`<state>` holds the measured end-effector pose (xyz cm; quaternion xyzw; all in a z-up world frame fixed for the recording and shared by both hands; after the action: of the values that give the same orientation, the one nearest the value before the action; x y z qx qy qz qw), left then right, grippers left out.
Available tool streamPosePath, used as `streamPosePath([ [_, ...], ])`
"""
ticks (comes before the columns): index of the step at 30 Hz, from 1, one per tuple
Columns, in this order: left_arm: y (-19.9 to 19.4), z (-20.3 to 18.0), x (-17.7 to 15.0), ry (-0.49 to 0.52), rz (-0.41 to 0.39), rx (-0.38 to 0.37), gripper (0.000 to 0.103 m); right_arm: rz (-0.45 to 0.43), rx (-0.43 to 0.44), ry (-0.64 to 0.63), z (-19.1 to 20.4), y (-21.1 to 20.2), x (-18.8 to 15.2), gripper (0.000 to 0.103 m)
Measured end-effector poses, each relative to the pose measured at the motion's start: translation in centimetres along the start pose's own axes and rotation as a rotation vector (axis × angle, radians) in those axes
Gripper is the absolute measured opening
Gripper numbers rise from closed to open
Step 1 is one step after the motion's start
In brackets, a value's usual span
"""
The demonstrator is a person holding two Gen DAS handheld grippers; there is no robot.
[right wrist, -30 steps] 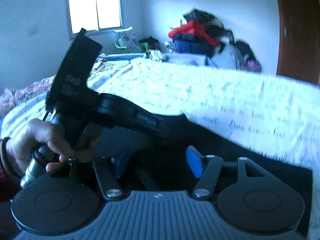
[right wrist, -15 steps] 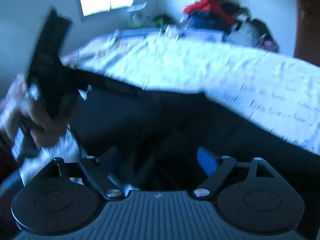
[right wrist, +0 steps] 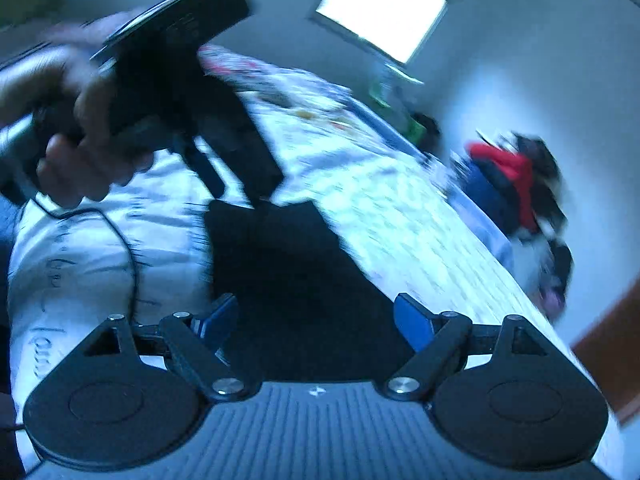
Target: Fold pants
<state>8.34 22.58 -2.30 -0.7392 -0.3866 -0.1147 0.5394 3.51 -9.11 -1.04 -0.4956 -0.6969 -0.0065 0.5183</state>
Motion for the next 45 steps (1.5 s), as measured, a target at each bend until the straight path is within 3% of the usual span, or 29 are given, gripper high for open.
streamPosePath([
  [3, -0.1, 0.7, -0.7, -0.063, 0.046, -0.082, 0.068, 0.0, 0.025, -0.089, 2.8, 2.3, 0.7, 0.084],
  [8, 1.1, 1.9, -1.3, -0.191, 0.127, -0.18, 0.073, 0.035, -0.024, -0.215, 6.1, 5.2, 0.9, 0.076],
  [10, 1.9, 2.5, -1.6, -0.26, 0.161, -0.226, 0.076, 0.053, -0.039, -0.243, 6.4, 6.0, 0.5, 0.064],
  [15, 3.2, 4.4, -2.3, -0.435, 0.206, -0.318, 0.083, 0.073, -0.056, -0.274, 6.8, 7.9, 0.0, 0.049],
  [22, 4.4, 4.4, -1.6, -0.514, 0.189, -0.406, 0.089, 0.012, -0.098, -0.333, 7.8, 10.7, 0.8, 0.015],
  [24, 4.9, 4.0, -1.3, -0.518, 0.178, -0.425, 0.089, -0.005, -0.089, -0.264, 7.1, 10.3, 1.4, 0.013],
  [28, 5.9, 2.5, -0.5, -0.509, 0.158, -0.451, 0.089, -0.036, -0.025, -0.004, 2.8, 8.9, 2.8, 0.013],
  [32, 7.2, 2.0, 0.1, -0.508, 0.142, -0.421, 0.088, -0.045, 0.042, 0.203, -0.7, 8.5, 3.3, 0.013],
  [37, 7.7, 1.8, 1.0, -0.464, 0.125, -0.366, 0.082, 0.02, 0.264, 0.282, -1.3, 8.2, 2.6, 0.013],
  [39, 7.9, 1.6, 1.2, -0.433, 0.123, -0.345, 0.075, -0.025, 0.321, 0.346, -2.5, 6.9, 2.6, 0.013],
  [41, 7.9, 1.4, 1.3, -0.396, 0.119, -0.319, 0.067, -0.057, 0.347, 0.494, -5.0, 6.4, 2.4, 0.013],
  [43, 8.0, 1.3, 1.2, -0.362, 0.114, -0.279, 0.055, -0.051, 0.337, 0.625, -7.5, 7.3, 1.6, 0.013],
  [45, 8.0, 1.3, 1.1, -0.342, 0.11, -0.243, 0.04, 0.013, 0.277, 0.645, -8.4, 9.2, 0.3, 0.013],
])
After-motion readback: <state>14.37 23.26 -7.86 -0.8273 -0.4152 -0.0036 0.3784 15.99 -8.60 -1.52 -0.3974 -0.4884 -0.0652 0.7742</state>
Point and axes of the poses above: each gripper's, at about its wrist camera, not at the fingertips, and y roughly the way its jaws point, z to its left, x to its top, the point moved 5 cm from there along y, roughly the way its jaws point
